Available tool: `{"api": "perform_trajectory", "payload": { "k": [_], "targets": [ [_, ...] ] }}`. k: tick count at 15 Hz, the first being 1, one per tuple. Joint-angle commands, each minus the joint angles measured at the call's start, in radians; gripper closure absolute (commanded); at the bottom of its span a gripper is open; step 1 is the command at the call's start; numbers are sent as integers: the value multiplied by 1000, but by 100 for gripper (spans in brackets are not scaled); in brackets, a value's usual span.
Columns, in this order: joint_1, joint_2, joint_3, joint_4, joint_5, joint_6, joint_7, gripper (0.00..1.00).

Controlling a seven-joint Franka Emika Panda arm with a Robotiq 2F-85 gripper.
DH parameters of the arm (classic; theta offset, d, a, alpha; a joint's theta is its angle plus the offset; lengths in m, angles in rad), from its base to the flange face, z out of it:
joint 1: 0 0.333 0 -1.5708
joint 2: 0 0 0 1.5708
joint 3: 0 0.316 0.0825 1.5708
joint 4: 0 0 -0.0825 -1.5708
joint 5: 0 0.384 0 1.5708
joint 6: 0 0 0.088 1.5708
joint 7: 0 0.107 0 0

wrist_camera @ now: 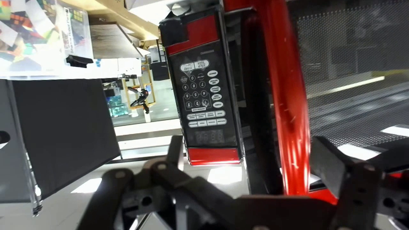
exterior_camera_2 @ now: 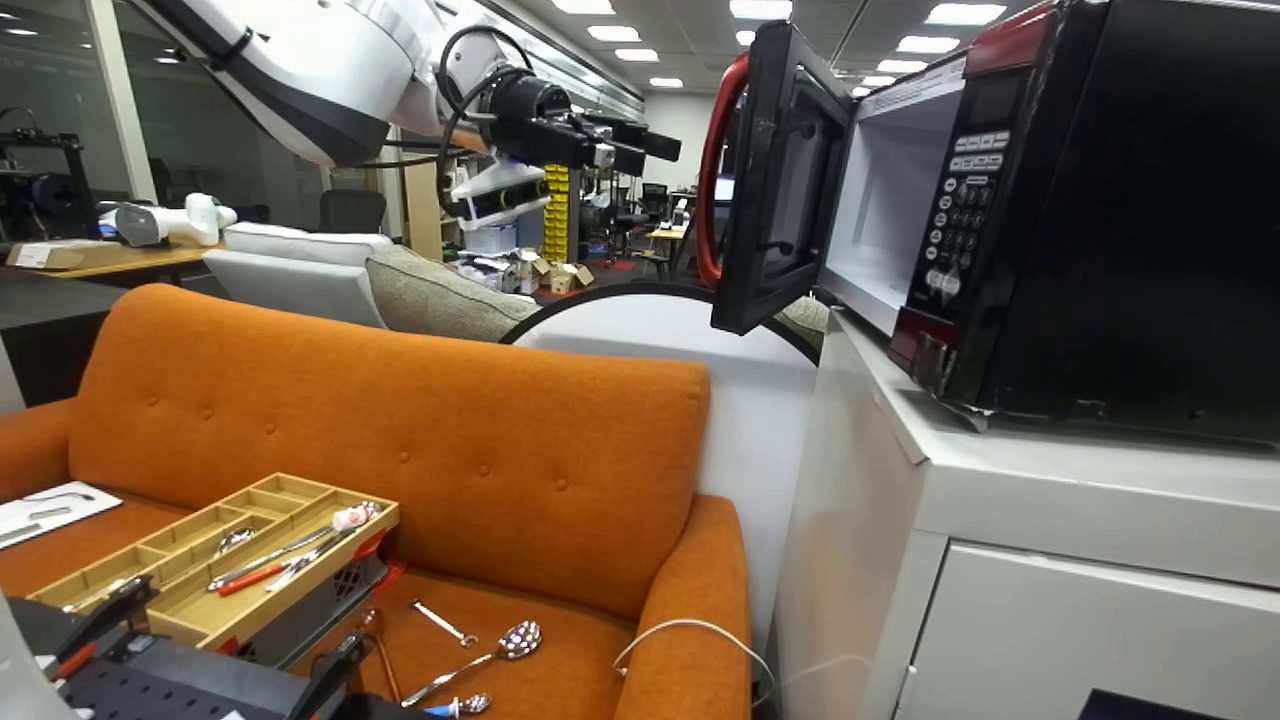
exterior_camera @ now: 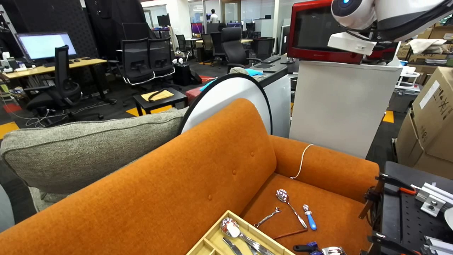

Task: Close the microwave

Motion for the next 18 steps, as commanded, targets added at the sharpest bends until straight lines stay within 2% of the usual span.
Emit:
{"api": "perform_trajectory", "payload": {
  "k": [1, 6, 15, 16, 18],
  "targets": [
    [67, 116, -51, 87, -16, -119, 91, 0],
    [93, 212, -99, 170, -11, -138, 117, 0],
    [92, 264, -142, 212, -82, -50, 75, 0],
    [90, 268, -147, 213, -98, -37, 75, 15],
    [87, 274, -157, 215, -118, -16, 75, 34]
  ]
}}
